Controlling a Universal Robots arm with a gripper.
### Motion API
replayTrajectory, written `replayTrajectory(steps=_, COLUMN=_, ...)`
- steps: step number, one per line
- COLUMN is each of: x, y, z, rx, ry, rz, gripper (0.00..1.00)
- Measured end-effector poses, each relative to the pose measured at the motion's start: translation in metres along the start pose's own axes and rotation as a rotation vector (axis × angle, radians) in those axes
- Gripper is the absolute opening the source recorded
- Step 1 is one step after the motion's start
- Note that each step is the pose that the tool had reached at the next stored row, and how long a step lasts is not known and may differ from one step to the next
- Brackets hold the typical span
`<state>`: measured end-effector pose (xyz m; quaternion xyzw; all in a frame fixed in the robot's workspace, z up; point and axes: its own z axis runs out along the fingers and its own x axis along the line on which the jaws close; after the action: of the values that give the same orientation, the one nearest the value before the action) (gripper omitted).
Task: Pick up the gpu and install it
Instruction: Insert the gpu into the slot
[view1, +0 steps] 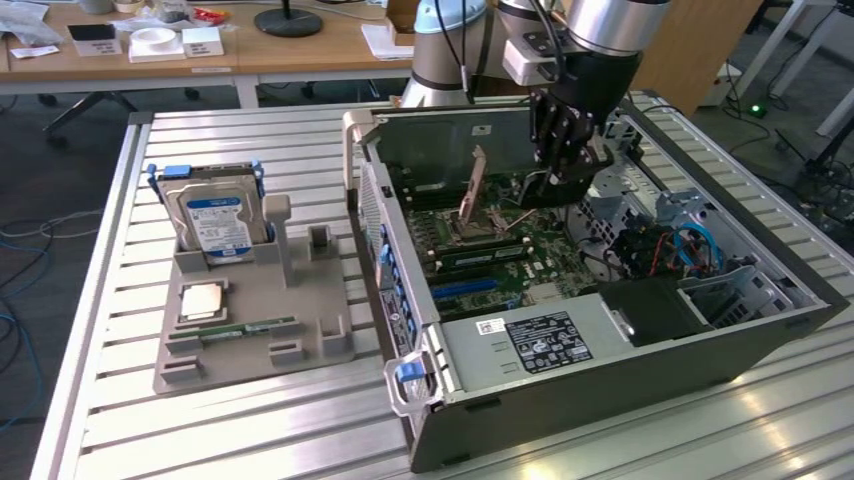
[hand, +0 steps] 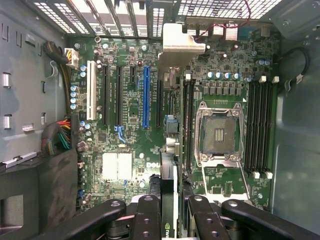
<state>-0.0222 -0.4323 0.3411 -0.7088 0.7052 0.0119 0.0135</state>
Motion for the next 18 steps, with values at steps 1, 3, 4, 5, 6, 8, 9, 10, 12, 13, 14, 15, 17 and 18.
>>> replayTrajectory(steps=1, x=0.0, y=0.0, z=0.0, rx=-0.0001, ry=0.0001, rz=0.0, gripper=0.26)
replayTrajectory(steps=3, x=0.0, y=0.0, z=0.0, rx=-0.0001, ry=0.0001, rz=0.0, gripper=0.26)
replayTrajectory(steps=4, x=0.0, y=0.0, z=0.0001, rx=-0.0001, ry=0.0002, rz=0.0, gripper=0.26)
replayTrajectory(steps=5, x=0.0, y=0.0, z=0.0003, rx=-0.0001, ry=0.0, rz=0.0, gripper=0.26)
replayTrajectory(steps=6, x=0.0, y=0.0, z=0.0005, rx=0.0, ry=0.0, rz=0.0, gripper=0.26)
replayTrajectory(steps=8, x=0.0, y=0.0, z=0.0008, rx=-0.0001, ry=0.0001, rz=0.0, gripper=0.26)
replayTrajectory(steps=9, x=0.0, y=0.0, z=0.0008, rx=-0.0001, ry=0.0001, rz=0.0, gripper=0.26)
replayTrajectory(steps=10, x=0.0, y=0.0, z=0.0008, rx=-0.0001, ry=0.0001, rz=0.0, gripper=0.26)
replayTrajectory(steps=12, x=0.0, y=0.0, z=0.0009, rx=-0.0001, ry=0.0, rz=0.0, gripper=0.26)
replayTrajectory(steps=13, x=0.0, y=0.0, z=0.0011, rx=0.0, ry=0.0, rz=0.0, gripper=0.26)
replayTrajectory(steps=14, x=0.0, y=0.0, z=0.0013, rx=0.0, ry=-0.0001, rz=0.0, gripper=0.26)
replayTrajectory(steps=15, x=0.0, y=0.0, z=0.0015, rx=-0.0001, ry=0.0, rz=0.0, gripper=0.26)
replayTrajectory(steps=17, x=0.0001, y=0.0, z=0.0015, rx=-0.0001, ry=0.0001, rz=0.0, gripper=0.26)
replayTrajectory(steps=18, x=0.0001, y=0.0, z=0.0015, rx=-0.0001, ry=0.0002, rz=0.0, gripper=0.26)
